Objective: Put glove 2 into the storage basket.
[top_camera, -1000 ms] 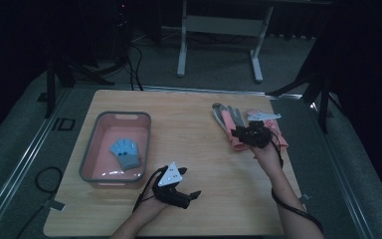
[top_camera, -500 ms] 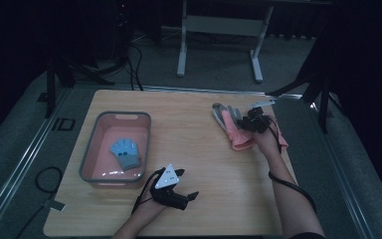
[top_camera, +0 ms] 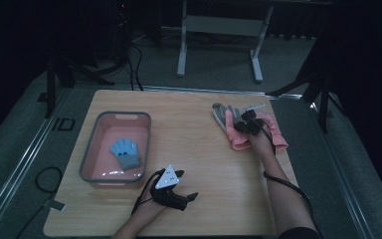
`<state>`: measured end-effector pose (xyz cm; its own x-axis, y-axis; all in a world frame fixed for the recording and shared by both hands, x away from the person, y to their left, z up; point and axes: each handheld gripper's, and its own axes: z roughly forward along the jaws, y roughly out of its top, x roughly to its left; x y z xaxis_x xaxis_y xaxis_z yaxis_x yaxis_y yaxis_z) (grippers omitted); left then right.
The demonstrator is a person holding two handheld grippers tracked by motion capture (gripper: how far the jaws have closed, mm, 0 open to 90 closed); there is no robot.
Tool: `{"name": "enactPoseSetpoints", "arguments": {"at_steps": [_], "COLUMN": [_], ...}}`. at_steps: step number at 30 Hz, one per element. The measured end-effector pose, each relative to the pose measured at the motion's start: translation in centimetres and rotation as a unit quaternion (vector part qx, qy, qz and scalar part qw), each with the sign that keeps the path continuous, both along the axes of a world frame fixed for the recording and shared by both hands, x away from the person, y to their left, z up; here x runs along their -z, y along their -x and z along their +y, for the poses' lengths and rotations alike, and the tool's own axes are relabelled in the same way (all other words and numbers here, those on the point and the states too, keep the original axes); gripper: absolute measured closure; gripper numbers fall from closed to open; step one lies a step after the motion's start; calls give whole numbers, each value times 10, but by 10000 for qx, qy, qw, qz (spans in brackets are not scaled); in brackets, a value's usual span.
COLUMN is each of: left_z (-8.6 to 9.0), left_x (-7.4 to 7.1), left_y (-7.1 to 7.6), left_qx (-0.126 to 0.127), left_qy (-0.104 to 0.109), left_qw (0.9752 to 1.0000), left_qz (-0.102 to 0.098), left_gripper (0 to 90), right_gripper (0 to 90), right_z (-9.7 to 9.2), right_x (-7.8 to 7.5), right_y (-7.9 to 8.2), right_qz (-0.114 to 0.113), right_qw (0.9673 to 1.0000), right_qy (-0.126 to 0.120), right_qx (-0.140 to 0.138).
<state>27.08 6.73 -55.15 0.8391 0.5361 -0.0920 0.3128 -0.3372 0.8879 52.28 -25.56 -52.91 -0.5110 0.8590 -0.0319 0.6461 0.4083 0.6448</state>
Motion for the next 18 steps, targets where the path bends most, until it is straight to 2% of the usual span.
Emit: {"name": "enactPoseSetpoints", "arguments": {"at_steps": [4, 8, 9, 12, 14, 17, 18], "left_z": [1, 1, 3, 4, 4, 4, 4], "left_x": [0, 0, 0, -1, -2, -1, -1], "left_y": [0, 0, 0, 1, 1, 1, 1], "left_qx": [2, -84, -156, -203, -224, -232, -232], "left_qy": [11, 25, 147, 67, 65, 26, 26], "left_qw": [10000, 10000, 9998, 9997, 9996, 9996, 9996], "left_qz": [-7, 3, 30, -96, -152, -146, -146], "left_gripper": [95, 94, 94, 94, 93, 92, 92], "right_gripper": [862, 884, 886, 887, 887, 887, 887], "right_z": [2, 2, 2, 4, 10, 18, 18], "right_x": [1, -3, -8, -18, -28, -43, -43], "right_y": [3, 8, 14, 25, 35, 55, 55], "right_qz": [-101, -226, -305, -223, -295, -360, -360], "right_qw": [9999, 9993, 9982, 9960, 9950, 9927, 9927], "right_qy": [44, -139, -309, -568, -621, -841, -841], "right_qx": [62, 258, 423, 653, 723, 782, 782]}}
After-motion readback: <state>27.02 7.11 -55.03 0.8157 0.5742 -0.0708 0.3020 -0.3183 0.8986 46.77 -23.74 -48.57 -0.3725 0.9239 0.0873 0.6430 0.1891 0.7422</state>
